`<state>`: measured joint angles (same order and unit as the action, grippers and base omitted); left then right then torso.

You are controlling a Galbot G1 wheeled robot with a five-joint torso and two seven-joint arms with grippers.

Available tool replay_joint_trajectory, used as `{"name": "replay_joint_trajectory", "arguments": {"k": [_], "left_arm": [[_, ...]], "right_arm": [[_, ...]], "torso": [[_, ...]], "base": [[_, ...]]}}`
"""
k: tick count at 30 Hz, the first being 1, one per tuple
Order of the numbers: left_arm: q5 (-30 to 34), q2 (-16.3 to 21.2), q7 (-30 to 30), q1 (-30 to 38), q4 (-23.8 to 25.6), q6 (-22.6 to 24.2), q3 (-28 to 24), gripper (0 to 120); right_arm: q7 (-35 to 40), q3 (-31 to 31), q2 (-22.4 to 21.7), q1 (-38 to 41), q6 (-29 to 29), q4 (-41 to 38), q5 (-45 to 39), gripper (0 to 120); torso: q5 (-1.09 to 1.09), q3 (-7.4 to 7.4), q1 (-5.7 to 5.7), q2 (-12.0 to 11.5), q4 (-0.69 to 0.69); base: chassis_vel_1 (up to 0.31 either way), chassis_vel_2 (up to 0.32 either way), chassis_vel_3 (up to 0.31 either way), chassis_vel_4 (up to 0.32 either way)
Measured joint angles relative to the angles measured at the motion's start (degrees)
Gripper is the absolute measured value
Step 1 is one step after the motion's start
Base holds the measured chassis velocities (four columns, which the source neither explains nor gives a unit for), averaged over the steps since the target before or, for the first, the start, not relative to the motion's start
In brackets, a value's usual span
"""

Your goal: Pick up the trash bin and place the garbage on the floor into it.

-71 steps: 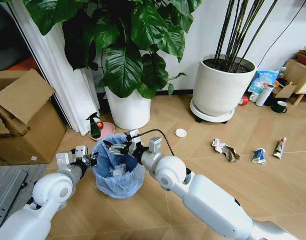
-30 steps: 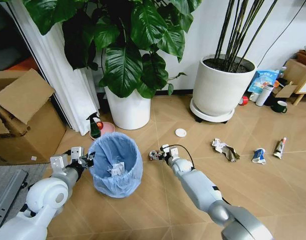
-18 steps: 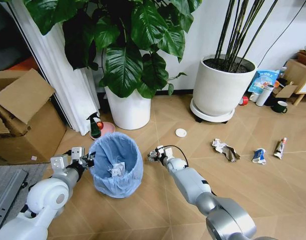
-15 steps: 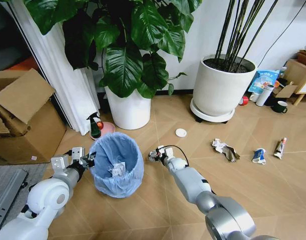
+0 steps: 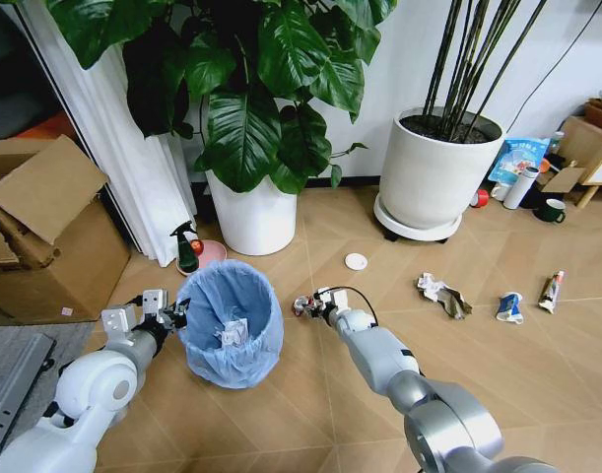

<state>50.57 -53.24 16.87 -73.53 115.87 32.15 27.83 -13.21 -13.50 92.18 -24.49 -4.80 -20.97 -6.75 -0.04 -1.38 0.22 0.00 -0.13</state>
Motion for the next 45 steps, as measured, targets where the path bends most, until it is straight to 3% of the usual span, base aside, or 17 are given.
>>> {"name": "replay_joint_trajectory", "arguments": {"k": [6,10,14,31,45], "left_arm": [[-0.15,0.01,-0.31,0.05,-0.27,-0.12,0.1,0],[-0.17,0.06,-0.48,0.54,-0.54,-0.19,0.02,0],[-0.17,0.13,-0.53,0.66,-0.59,-0.21,-0.03,0],[-0.04,0.87,-0.48,-0.06,0.17,-0.46,0.32,0],[-0.65,0.47,-0.69,-0.15,-0.21,-0.94,0.52,0]], "right_arm": [[-0.35,-0.39,-0.01,0.01,-0.04,0.2,0.23,27],[-0.44,-0.66,-0.03,-0.04,-0.03,0.3,0.4,7],[-0.56,-0.72,-0.02,-0.38,0.03,0.08,0.44,0],[-0.01,-0.66,-0.08,-3.26,-0.09,-5.25,0.31,0],[1.68,4.53,-7.92,-10.05,-2.32,-27.7,-5.73,0]], "torso": [[0.0,0.0,0.0,0.0,0.01],[0.0,0.01,0.0,0.0,0.0],[0.0,0.01,0.0,0.0,0.01],[-0.01,-0.01,0.0,0.0,0.0],[0.01,0.0,0.0,0.0,-0.01]], "base": [[0.0,0.0,0.0,0.0],[0.0,0.0,0.0,0.0],[0.0,0.0,0.0,0.0],[0.0,0.0,0.0,0.0],[0.0,0.0,0.0,0.0]]}}
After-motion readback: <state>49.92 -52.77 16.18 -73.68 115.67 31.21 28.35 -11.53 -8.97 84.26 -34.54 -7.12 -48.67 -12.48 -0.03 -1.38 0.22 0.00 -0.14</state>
